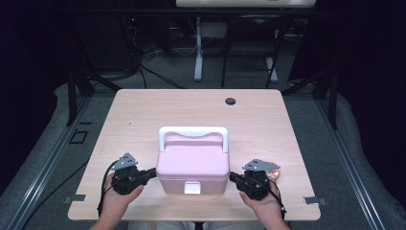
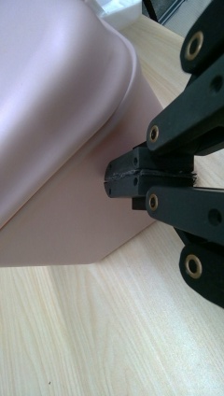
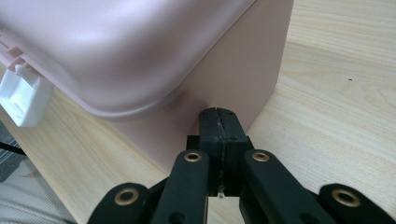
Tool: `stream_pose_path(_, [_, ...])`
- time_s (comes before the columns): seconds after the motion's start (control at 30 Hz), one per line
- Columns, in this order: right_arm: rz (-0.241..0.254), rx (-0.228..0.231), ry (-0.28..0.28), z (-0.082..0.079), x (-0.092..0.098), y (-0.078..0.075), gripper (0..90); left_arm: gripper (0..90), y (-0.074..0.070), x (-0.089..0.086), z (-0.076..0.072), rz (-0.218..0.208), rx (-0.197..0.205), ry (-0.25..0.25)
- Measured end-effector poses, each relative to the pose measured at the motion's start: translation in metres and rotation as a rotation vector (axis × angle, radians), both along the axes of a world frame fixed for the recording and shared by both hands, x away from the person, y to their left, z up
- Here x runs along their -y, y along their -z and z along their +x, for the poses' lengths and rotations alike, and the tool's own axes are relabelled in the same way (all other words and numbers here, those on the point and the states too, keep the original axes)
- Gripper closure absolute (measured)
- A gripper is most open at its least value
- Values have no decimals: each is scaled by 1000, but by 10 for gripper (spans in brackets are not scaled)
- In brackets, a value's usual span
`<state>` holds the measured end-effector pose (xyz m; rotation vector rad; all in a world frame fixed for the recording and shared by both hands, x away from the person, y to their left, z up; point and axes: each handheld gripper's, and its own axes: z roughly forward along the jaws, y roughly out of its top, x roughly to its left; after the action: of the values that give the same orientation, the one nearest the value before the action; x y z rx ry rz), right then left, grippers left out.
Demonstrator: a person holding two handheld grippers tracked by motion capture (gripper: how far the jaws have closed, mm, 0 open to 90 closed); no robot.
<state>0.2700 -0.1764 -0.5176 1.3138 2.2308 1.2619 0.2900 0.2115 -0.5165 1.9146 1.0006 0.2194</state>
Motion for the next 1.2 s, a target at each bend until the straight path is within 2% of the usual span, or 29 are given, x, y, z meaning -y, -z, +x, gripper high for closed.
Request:
stream_pose_path(0.13, [5, -2, -8, 0, 2, 0, 900, 900, -1, 1, -1, 14, 7, -9])
stream_pose_path(0.2, [10, -5, -16, 1, 3, 1, 900, 900, 0, 1, -1, 5, 4, -10])
stream_pose_path(0.3, [-2, -6, -26, 2, 3, 1, 892, 880, 0, 1, 2, 17, -7, -15])
stream_pose_path(0.33, [-26, 0, -31, 4, 4, 0, 854, 850, -1, 0, 3, 20, -8, -15])
stream_pose_path(0.4, [-29, 2, -38, 5, 4, 0, 837, 824, -2, -1, 5, 20, -12, -11])
stream_pose_path(0.43, [-37, -10, -51, 6, 7, -3, 810, 811, -5, -4, 6, 11, -13, -3])
stream_pose_path(0.53, [-50, -3, -58, 7, 9, -8, 781, 775, -12, -8, 8, 10, -9, 7])
stream_pose_path(0.67, [-60, 10, -67, 9, 13, -16, 740, 702, -21, -13, 8, 11, 0, 0])
stream_pose_path(0.73, [-69, 20, -63, 9, 18, -24, 713, 678, -31, -18, 9, 12, 15, -5])
stream_pose_path(0.77, [-69, 20, -63, 9, 18, -24, 713, 664, -31, -18, 9, 12, 15, -5])
stream_pose_path(0.87, [-54, 21, -60, 11, 24, -35, 688, 643, -44, -22, 11, 6, 27, -2])
stream_pose_path(1.03, [-56, -2, -96, 17, 23, -50, 651, 597, -57, -19, 14, 3, 50, 19])
stream_pose_path(1.2, [-67, 12, -125, 22, 18, -62, 623, 550, -65, -14, 22, 6, 41, 36])
